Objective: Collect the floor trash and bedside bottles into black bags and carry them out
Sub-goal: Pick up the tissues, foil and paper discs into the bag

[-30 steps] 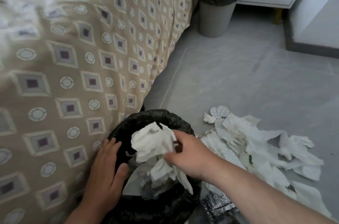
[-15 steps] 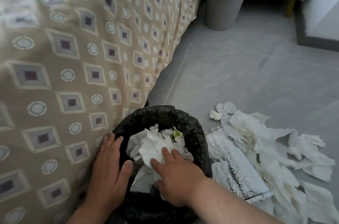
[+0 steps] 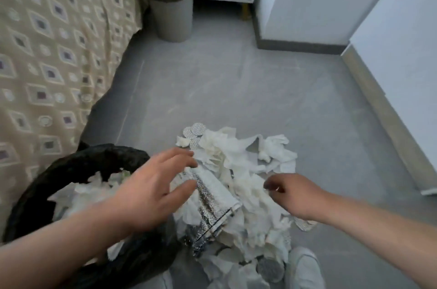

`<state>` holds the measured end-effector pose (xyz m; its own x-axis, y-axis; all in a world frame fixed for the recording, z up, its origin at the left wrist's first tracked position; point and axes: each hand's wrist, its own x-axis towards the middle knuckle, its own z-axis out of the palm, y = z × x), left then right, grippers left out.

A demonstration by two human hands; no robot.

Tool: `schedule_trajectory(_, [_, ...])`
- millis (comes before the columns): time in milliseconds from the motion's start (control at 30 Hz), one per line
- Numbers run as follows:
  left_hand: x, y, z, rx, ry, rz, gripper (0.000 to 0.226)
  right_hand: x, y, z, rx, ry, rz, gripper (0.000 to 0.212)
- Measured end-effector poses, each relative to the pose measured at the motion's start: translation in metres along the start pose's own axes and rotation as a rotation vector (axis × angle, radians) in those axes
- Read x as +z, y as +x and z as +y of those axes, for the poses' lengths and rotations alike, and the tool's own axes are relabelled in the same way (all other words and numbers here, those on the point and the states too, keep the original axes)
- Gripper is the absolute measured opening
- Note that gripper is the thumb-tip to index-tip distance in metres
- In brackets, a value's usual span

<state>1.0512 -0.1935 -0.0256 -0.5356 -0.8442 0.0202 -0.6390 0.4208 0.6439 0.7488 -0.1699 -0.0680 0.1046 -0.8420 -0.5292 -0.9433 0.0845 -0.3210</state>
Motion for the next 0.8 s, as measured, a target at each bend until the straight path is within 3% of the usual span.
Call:
schedule_trajectory(100, [0.057,0.048,-0.002,-0.088,0.138,-0.434,0.052,0.019,0.011,0.059,0.35,0.422,0.014,0.027])
schedule_trajectory(200, [0.101,0.077,-0.026,-0.046,0.56,-0.744,0.061,0.039,0.026,0.097,0.394,0.35,0.033,0.029])
schedule_trajectory(267, [0.116,0.091,-0.043,-0.02,0.847,-0.767,0.075,0.05,0.033,0.105,0.377,0.293,0.019,0.035])
schedule_trajectory(333, [0.123,0.1,-0.058,-0.069,0.981,-0.741,0.077,0.06,0.035,0.105,0.356,0.287,-0.043,0.037])
schedule_trajectory(500, [0.132,0.113,-0.072,-0.013,0.878,-0.692,0.063,0.082,0.032,0.107,0.33,0.219,-0.055,0.045])
schedule_trajectory(600, [0.139,0.11,-0.065,-0.342,0.779,-0.681,0.055,0.092,0.032,0.11,0.334,0.185,-0.011,0.049])
schedule_trajectory(667, [0.145,0.106,-0.058,-0.558,0.726,-0.802,0.059,0.095,0.032,0.109,0.325,0.199,0.02,0.052])
schedule_trajectory(733, [0.157,0.099,-0.057,-0.664,0.681,-0.938,0.058,0.095,0.033,0.107,0.339,0.235,0.039,0.053])
schedule_trajectory(800, [0.17,0.089,-0.058,-0.805,0.628,-0.893,0.081,0.096,0.035,0.107,0.362,0.248,0.063,0.056])
